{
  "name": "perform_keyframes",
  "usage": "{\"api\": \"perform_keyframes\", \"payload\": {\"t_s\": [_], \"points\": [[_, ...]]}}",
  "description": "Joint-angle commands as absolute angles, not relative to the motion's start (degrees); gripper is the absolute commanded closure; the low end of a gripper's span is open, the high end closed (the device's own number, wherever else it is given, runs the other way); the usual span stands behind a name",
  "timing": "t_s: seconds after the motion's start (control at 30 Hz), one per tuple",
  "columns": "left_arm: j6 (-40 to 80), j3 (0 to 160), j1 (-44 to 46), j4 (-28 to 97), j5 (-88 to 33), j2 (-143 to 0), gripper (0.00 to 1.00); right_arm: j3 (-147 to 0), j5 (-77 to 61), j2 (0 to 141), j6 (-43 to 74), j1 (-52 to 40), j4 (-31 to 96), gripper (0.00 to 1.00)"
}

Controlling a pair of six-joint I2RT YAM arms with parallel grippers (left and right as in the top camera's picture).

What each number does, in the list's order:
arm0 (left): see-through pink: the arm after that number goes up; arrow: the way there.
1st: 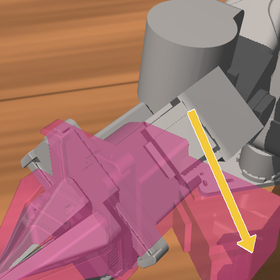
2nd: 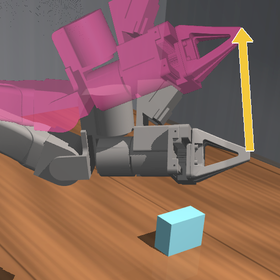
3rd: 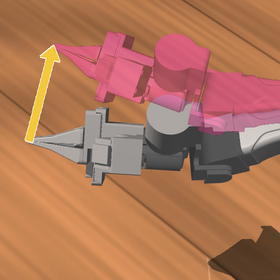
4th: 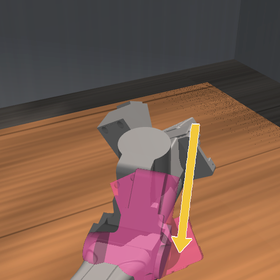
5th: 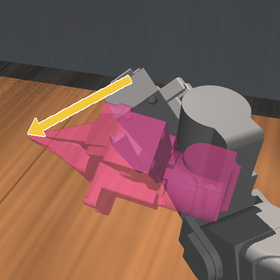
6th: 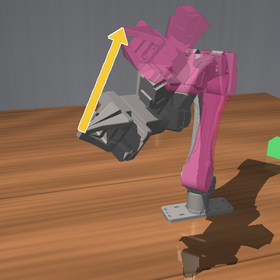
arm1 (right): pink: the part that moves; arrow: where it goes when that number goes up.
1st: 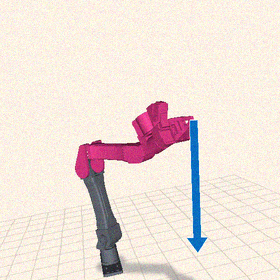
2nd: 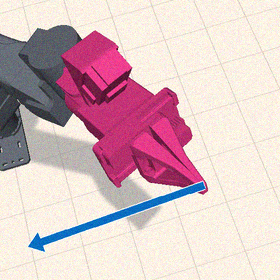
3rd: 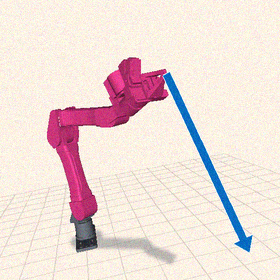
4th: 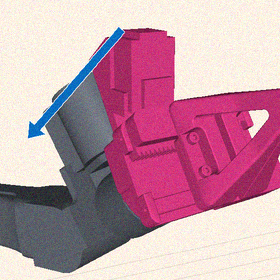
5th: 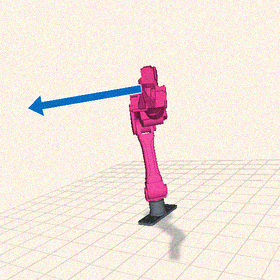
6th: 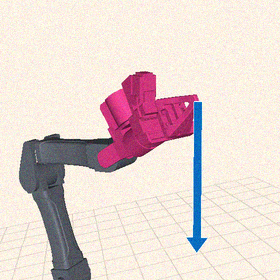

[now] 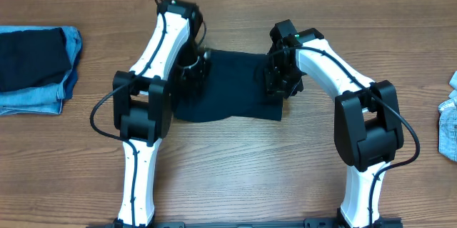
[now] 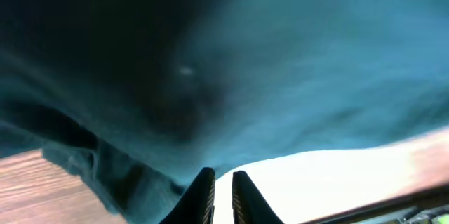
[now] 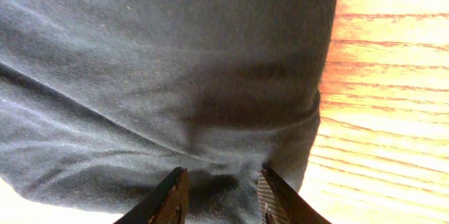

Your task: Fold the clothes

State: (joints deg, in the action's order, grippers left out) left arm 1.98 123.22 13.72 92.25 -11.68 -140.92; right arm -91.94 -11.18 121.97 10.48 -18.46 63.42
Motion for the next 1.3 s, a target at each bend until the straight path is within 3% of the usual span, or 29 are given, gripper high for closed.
{"api": "perform_keyframes", "payload": {"t_s": [0.0,0.33,0.63,0.87,1.03,1.17,1.27], "points": [[4.3,118.8,13.1,89.7,-8.1,-141.6,0.84,-93.4,-11.2,119.7,10.5,-18.2,63.5,0.63],[11.9,108.7,10.8,83.8,1.9,-141.6,0.87,-93.4,-11.2,119.7,10.5,-18.2,63.5,0.62],[10.8,108.7,4.0,84.4,-0.2,-139.9,0.83,-92.7,-9.9,119.7,10.5,-18.2,63.1,0.61],[9.2,108.7,5.3,83.9,-1.6,-139.4,0.81,-90.2,-27.3,119.7,2.0,-19.3,60.2,0.62],[9.5,108.7,8.0,82.8,-1.6,-139.4,0.8,-90.0,-27.9,119.7,1.5,-24.0,57.9,0.63],[9.9,108.7,8.8,82.8,-2.2,-139.4,0.8,-90.0,-19.3,119.8,6.3,-25.9,57.4,0.8],[9.9,108.7,8.8,82.7,-3.5,-139.4,0.8,-89.9,-16.5,120.7,7.7,-26.0,57.4,0.85]]}}
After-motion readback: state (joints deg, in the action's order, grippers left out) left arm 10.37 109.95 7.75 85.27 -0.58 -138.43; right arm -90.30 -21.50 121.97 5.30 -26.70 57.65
